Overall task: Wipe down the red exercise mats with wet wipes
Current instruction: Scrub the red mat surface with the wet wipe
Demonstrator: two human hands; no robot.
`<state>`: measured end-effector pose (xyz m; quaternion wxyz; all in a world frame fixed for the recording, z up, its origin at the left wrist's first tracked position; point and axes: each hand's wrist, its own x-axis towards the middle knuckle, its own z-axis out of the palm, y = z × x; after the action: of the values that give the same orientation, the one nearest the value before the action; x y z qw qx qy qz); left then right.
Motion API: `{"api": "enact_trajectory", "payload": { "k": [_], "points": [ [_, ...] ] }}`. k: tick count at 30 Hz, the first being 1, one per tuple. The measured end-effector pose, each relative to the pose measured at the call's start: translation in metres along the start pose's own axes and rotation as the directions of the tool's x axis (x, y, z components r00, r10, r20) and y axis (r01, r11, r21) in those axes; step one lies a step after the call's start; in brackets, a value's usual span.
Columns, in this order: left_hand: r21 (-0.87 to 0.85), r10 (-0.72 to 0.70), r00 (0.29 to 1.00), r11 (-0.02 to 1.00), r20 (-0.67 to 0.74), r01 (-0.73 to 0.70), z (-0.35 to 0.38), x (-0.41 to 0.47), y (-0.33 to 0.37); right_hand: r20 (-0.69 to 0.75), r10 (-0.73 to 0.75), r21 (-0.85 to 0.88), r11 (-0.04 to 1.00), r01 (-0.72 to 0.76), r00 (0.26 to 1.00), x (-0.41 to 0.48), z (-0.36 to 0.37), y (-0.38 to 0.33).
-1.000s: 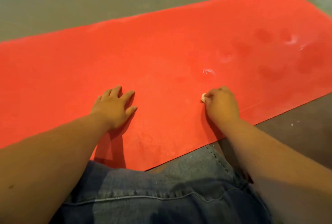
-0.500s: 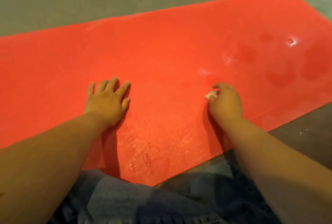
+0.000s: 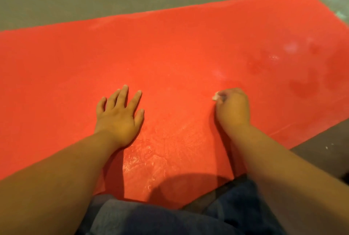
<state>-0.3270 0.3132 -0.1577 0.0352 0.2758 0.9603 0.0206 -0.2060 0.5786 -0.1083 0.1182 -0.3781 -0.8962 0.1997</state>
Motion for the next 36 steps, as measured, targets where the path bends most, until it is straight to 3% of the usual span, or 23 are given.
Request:
{"api": "enact_trajectory", "payload": {
  "k": [3,5,7,9,11,13,14,16,18,20,22,23,24,26,27,28,29,31,32,34,35,36],
  "points": [
    [-0.023,-0.007,1.0,1.0,-0.01,0.007,-0.003,-0.001,0.003,0.13,-0.194,0.132,0.975,0.177,0.972,-0.053,0.032,-0.059],
    [-0.057,-0.012,1.0,0.998,-0.019,0.01,-0.006,-0.003,0.004,0.226,-0.43,0.196,0.899,0.392,0.874,-0.089,0.042,-0.082],
    [-0.078,-0.02,0.999,0.997,-0.031,0.018,-0.009,-0.003,0.005,0.265,-0.52,0.214,0.853,0.476,0.812,-0.083,0.036,-0.074],
    [-0.079,-0.035,0.999,0.996,-0.035,0.032,-0.011,-0.002,0.005,0.247,-0.418,0.115,0.908,0.402,0.874,-0.049,0.021,-0.05],
    [-0.08,-0.045,0.998,0.996,-0.039,0.042,-0.011,-0.003,0.005,0.14,-0.155,0.003,0.988,0.156,0.978,-0.009,0.003,-0.02],
    [-0.074,-0.052,0.998,0.996,-0.038,0.049,-0.011,-0.003,0.006,0.061,0.078,-0.044,0.996,-0.075,0.995,0.017,-0.002,-0.009],
    [-0.077,-0.057,0.998,0.996,-0.037,0.054,-0.013,-0.002,0.006,0.058,0.088,-0.07,0.994,-0.083,0.994,0.019,0.003,-0.016],
    [-0.088,-0.067,0.997,0.994,-0.041,0.063,-0.015,-0.003,0.005,0.108,-0.043,-0.052,0.997,0.049,0.993,0.006,0.018,-0.044],
    [-0.1,-0.073,0.996,0.993,-0.054,0.067,-0.016,-0.001,0.005,0.217,-0.3,0.017,0.952,0.304,0.929,-0.021,0.031,-0.069],
    [-0.117,-0.09,0.992,0.99,-0.089,0.079,-0.017,0.003,0.006,0.349,-0.545,0.105,0.831,0.546,0.762,-0.048,0.029,-0.075],
    [-0.164,-0.113,0.983,0.982,-0.143,0.089,-0.019,0.009,0.006,0.414,-0.645,0.159,0.746,0.647,0.642,-0.039,0.017,-0.057],
    [-0.188,-0.116,0.979,0.979,-0.165,0.084,-0.019,0.012,0.005,0.416,-0.62,0.132,0.765,0.631,0.665,-0.023,0.01,-0.047],
    [-0.199,-0.113,0.977,0.977,-0.183,0.076,-0.02,0.014,0.005,0.395,-0.534,0.068,0.829,0.556,0.748,-0.004,0.003,-0.036],
    [-0.203,-0.114,0.974,0.976,-0.198,0.073,-0.02,0.018,0.004,0.262,-0.237,-0.013,0.968,0.249,0.936,0.042,-0.005,-0.016],
    [-0.213,-0.127,0.974,0.973,-0.188,0.086,-0.02,0.02,0.003,0.197,-0.097,-0.01,0.995,0.101,0.976,0.057,-0.005,-0.013],
    [-0.23,-0.152,0.974,0.967,-0.167,0.111,-0.021,0.022,0.002,0.152,-0.043,-0.021,0.999,0.047,0.987,0.062,0.001,-0.017],
    [-0.242,-0.177,0.975,0.96,-0.136,0.141,-0.022,0.025,0.003,0.15,-0.082,-0.045,0.995,0.089,0.985,0.058,0.011,-0.026],
    [-0.221,-0.193,0.977,0.961,-0.091,0.169,-0.02,0.028,0.004,0.23,-0.303,0.011,0.951,0.308,0.925,0.026,0.032,-0.052],
    [-0.21,-0.191,0.978,0.963,-0.085,0.17,-0.02,0.029,0.004,0.284,-0.448,0.07,0.892,0.447,0.848,0.006,0.038,-0.063],
    [-0.198,-0.188,0.978,0.966,-0.088,0.168,-0.019,0.03,0.003,0.378,-0.681,0.205,0.722,0.66,0.628,-0.022,0.038,-0.068],
    [-0.192,-0.187,0.978,0.967,-0.093,0.166,-0.019,0.03,0.003,0.398,-0.735,0.257,0.664,0.702,0.549,-0.015,0.034,-0.062],
    [-0.183,-0.187,0.978,0.969,-0.097,0.167,-0.019,0.029,0.002,0.409,-0.736,0.27,0.662,0.699,0.539,0.002,0.03,-0.055]
  ]
}}
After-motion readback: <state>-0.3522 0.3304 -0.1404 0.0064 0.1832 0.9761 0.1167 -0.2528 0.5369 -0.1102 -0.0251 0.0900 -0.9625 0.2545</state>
